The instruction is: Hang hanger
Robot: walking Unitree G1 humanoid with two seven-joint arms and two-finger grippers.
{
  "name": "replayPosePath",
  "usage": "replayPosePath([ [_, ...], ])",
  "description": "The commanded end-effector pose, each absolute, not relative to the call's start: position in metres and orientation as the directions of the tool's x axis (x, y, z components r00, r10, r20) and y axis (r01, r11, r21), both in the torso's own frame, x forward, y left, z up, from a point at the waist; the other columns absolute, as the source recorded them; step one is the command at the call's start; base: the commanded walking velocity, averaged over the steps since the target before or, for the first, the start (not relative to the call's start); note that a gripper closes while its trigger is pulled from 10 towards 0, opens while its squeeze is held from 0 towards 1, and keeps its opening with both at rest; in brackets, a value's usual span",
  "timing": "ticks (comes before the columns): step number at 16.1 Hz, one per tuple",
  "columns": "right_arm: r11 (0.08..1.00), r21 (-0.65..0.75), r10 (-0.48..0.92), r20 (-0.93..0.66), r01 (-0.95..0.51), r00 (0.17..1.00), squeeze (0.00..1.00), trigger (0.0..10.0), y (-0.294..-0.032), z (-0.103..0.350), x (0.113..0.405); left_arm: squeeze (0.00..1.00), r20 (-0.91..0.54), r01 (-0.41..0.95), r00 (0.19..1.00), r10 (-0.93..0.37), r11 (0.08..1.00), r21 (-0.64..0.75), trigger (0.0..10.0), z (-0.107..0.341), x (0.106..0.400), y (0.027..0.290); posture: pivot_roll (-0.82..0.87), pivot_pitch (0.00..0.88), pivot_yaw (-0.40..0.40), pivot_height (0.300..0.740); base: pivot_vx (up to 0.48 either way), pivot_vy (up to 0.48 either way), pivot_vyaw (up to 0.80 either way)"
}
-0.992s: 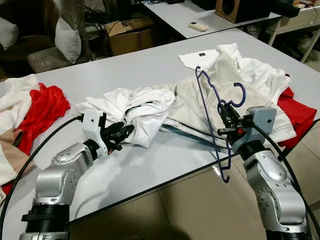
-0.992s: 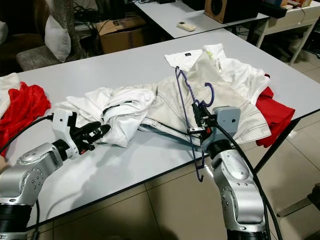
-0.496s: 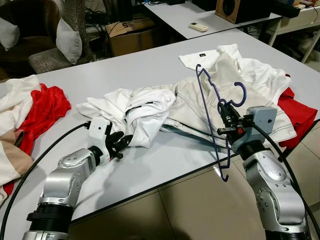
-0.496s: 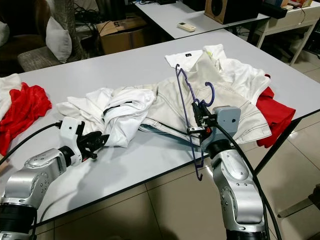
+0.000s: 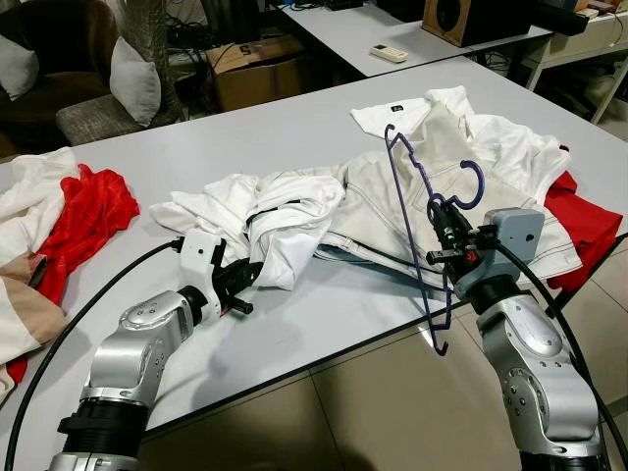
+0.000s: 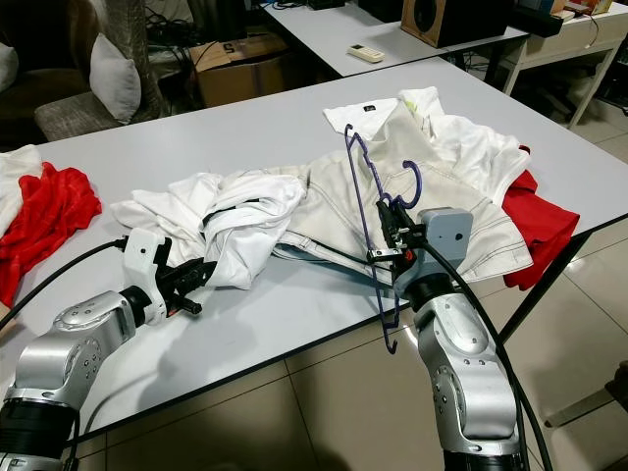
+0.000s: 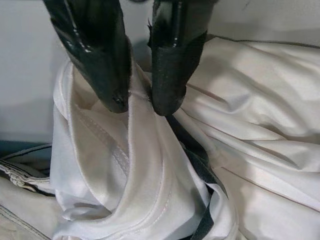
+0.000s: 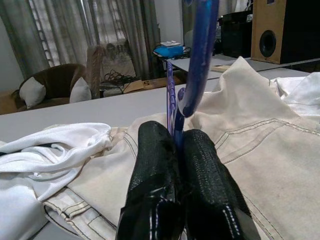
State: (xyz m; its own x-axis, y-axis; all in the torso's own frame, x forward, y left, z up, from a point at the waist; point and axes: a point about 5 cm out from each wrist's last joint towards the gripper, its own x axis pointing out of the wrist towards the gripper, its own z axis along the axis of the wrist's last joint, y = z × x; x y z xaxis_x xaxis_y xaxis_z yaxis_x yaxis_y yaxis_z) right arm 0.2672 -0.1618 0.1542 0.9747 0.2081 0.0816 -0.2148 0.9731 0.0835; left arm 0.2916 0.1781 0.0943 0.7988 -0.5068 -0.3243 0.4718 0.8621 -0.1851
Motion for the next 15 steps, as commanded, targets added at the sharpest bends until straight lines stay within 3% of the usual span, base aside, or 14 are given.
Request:
replayPosePath([
  [1,0.972,0.083,0.214,0.093,-0.221,0.972,0.00,10.0,-0.160,0.156,0.268,0.00,-0.321,0.473,0.806,-0.497,0.867,-0.156,0.0,0.098,0.294,0.181,-0.06,0.000,0.110,0.740,0.000,0.000,0.00],
  [5,0.968,0.085,0.227,0.103,-0.236,0.968,0.00,10.0,-0.161,0.157,0.268,0.00,-0.308,0.407,0.869,-0.387,0.914,-0.002,0.0,0.111,0.307,0.204,-0.06,0.000,0.106,0.740,0.000,0.000,0.00],
  [7,0.953,0.079,0.284,0.107,-0.293,0.953,0.00,10.0,-0.160,0.159,0.267,0.00,-0.223,0.329,0.931,-0.290,0.930,0.165,0.0,0.147,0.323,0.231,-0.06,0.000,0.099,0.740,0.000,0.000,0.00],
  [11,0.914,0.070,0.391,0.119,-0.401,0.913,0.00,10.0,-0.157,0.165,0.267,0.00,-0.109,0.342,0.940,-0.325,0.876,0.340,0.0,0.203,0.339,0.242,-0.06,0.000,0.091,0.740,0.000,0.000,0.00],
  [12,0.820,0.124,0.540,0.157,-0.559,0.827,0.00,10.0,-0.148,0.176,0.259,0.00,-0.056,0.374,0.920,-0.389,0.824,0.426,0.0,0.237,0.342,0.239,-0.06,0.000,0.093,0.740,0.000,0.000,0.00],
  [13,0.783,0.141,0.584,0.168,-0.606,0.794,0.00,10.0,-0.145,0.179,0.255,0.00,-0.046,0.382,0.914,-0.404,0.813,0.439,0.0,0.245,0.342,0.238,-0.06,0.000,0.093,0.740,0.000,0.000,0.00],
  [15,0.614,0.166,0.762,0.129,-0.771,0.635,0.00,10.0,-0.136,0.178,0.231,0.00,-0.119,0.479,0.865,-0.488,0.731,0.485,0.0,0.244,0.334,0.227,-0.06,0.000,0.092,0.740,0.000,0.000,0.00],
])
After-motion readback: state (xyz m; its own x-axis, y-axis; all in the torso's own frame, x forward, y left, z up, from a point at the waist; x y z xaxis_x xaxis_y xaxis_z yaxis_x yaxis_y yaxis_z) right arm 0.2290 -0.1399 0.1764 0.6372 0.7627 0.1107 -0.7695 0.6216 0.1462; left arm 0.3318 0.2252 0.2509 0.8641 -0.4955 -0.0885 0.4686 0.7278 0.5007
